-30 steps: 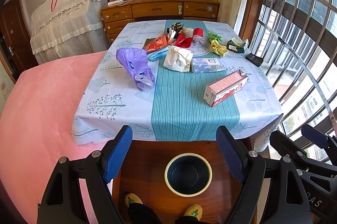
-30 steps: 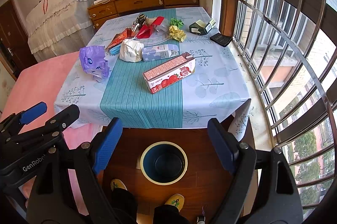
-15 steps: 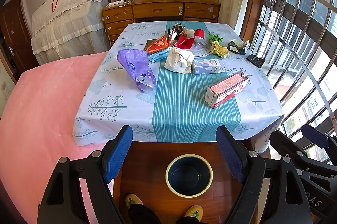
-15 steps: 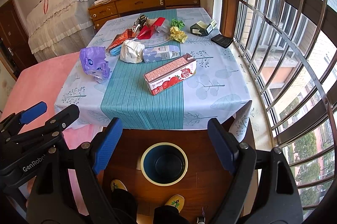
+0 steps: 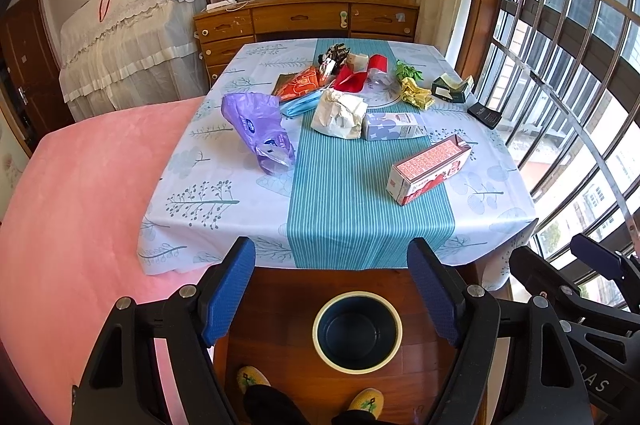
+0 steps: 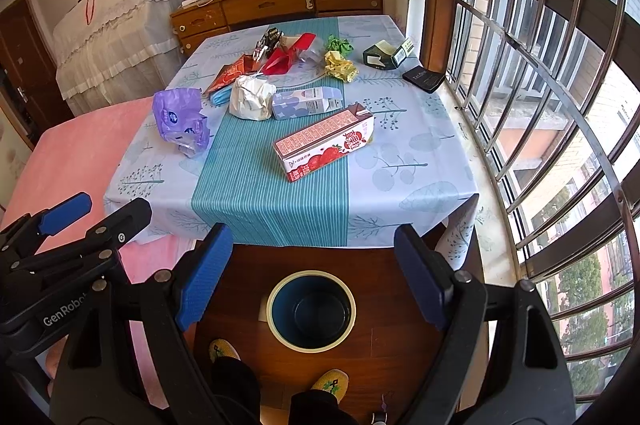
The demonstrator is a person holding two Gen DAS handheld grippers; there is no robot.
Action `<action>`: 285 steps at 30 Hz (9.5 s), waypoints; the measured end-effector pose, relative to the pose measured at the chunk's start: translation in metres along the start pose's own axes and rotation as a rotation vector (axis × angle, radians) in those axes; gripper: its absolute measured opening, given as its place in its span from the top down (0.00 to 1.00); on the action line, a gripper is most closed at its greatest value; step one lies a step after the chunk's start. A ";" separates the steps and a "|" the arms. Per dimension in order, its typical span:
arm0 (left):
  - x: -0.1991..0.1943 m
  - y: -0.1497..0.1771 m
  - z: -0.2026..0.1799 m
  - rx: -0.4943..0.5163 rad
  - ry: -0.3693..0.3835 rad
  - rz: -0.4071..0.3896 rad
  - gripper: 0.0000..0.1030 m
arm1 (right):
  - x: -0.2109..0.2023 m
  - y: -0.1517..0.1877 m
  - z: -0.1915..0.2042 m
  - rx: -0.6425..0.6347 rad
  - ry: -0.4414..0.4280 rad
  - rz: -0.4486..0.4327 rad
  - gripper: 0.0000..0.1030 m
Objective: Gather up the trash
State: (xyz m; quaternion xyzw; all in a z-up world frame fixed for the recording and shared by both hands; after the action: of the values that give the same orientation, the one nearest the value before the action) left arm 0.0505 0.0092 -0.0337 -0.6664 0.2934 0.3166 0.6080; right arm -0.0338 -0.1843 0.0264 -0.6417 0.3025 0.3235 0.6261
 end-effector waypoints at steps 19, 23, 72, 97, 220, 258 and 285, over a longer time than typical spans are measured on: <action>-0.015 -0.012 0.018 -0.012 -0.053 -0.042 0.23 | 0.010 -0.024 0.015 -0.026 -0.046 -0.036 0.20; -0.013 -0.019 0.029 -0.011 -0.053 -0.043 0.23 | 0.017 -0.032 0.024 -0.030 -0.040 -0.038 0.20; 0.332 -0.147 0.119 -0.014 0.235 0.610 0.79 | 0.216 -0.103 0.023 0.451 0.402 0.157 0.22; 0.259 -0.178 0.086 0.216 0.241 0.370 1.00 | 0.276 -0.065 -0.034 0.745 0.237 0.315 0.61; -0.048 -0.081 -0.003 0.165 0.283 -0.003 0.15 | -0.010 -0.027 0.008 0.252 0.184 -0.053 0.30; 0.216 -0.256 -0.308 0.247 0.185 0.139 0.26 | 0.266 -0.192 -0.285 0.266 0.020 0.209 0.37; 0.389 -0.261 -0.402 0.306 0.114 0.343 0.27 | 0.385 -0.222 -0.326 0.284 -0.196 0.220 0.95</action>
State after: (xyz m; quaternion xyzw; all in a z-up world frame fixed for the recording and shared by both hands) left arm 0.5235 -0.3701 -0.1494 -0.5237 0.4808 0.3289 0.6216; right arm 0.3883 -0.4967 -0.1427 -0.4754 0.3510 0.4052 0.6976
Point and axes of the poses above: each gripper's, at about its wrist camera, not at the fingertips, and x roughly the way its jaws point, z to its left, y to its underside, the point moved 6 cm from there along x, roughly the way its jaws point, and after that the axes turned 5 degrees about -x, right-handed, at the moved point
